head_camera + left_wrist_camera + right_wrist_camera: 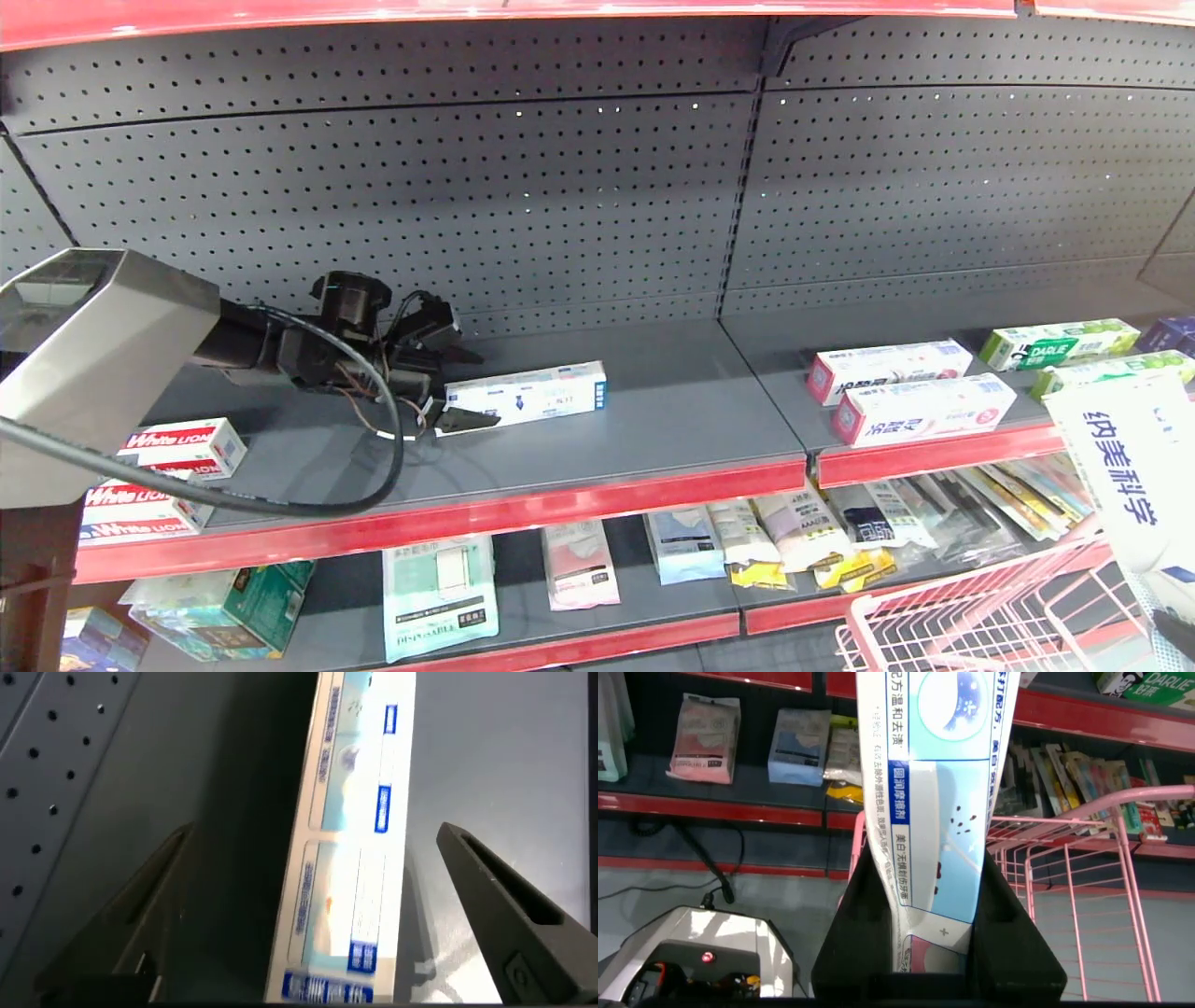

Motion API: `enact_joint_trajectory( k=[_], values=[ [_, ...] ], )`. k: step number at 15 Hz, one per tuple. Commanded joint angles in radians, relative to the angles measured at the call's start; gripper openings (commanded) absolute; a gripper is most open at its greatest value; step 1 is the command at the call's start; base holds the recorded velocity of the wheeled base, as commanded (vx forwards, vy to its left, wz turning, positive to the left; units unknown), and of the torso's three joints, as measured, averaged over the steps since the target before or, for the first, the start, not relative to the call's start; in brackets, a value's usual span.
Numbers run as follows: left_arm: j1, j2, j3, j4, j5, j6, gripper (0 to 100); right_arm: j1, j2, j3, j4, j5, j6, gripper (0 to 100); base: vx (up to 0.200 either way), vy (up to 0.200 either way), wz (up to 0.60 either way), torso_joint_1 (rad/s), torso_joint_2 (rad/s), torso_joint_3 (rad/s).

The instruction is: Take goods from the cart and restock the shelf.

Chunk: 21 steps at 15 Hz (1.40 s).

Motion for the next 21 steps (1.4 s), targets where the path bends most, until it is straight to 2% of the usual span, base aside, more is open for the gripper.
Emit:
enact_joint_trajectory(
  k=[1,5,6,15,16,18,19,20,21],
  values=[
    [-0.005,0.012,-0.025,0.013,0.0,-0.001,100,0.0,-0.001,0.0,0.0,0.0,-0.002,0,0.0,0.0,0.0,0.0,0.0,0.0],
    [-0.016,0.036,-0.077,0.062,0.0,-0.001,100,0.0,0.001,0.0,0.0,0.0,-0.005,0,0.0,0.0,0.0,0.0,0.0,0.0],
    [-0.016,0.044,-0.086,0.062,0.001,-0.001,0,0.0,0.002,-0.001,0.0,0.0,-0.005,0,0.0,0.0,0.0,0.0,0.0,0.0],
    [-0.019,0.044,-0.089,0.089,0.0,0.001,0,0.0,0.018,-0.001,-0.003,0.0,-0.005,0,0.0,0.0,0.0,0.0,0.0,0.0],
    [-0.019,0.041,-0.089,0.089,-0.003,0.005,0,0.0,0.021,-0.001,-0.003,0.0,-0.005,0,0.0,0.0,0.0,0.0,0.0,0.0],
    [-0.015,0.039,-0.089,0.091,-0.066,0.025,0,0.0,0.022,-0.003,-0.003,0.0,-0.005,0,0.0,0.0,0.0,0.0,0.0,0.0],
    [-0.013,0.036,-0.088,0.097,-0.071,0.041,0,0.0,0.022,-0.003,-0.005,0.0,-0.005,0,0.0,0.0,0.0,0.0,0.0,0.0],
    [-0.013,0.036,-0.088,0.097,-0.071,0.041,0,0.0,0.022,-0.003,-0.005,0.0,-0.005,0,0.0,0.0,0.0,0.0,0.0,0.0],
    [-0.013,0.007,-0.088,0.154,-0.078,0.048,0,0.0,0.022,-0.001,-0.003,-0.002,-0.005,0,0.0,0.0,0.0,0.0,0.0,0.0]
  ],
)
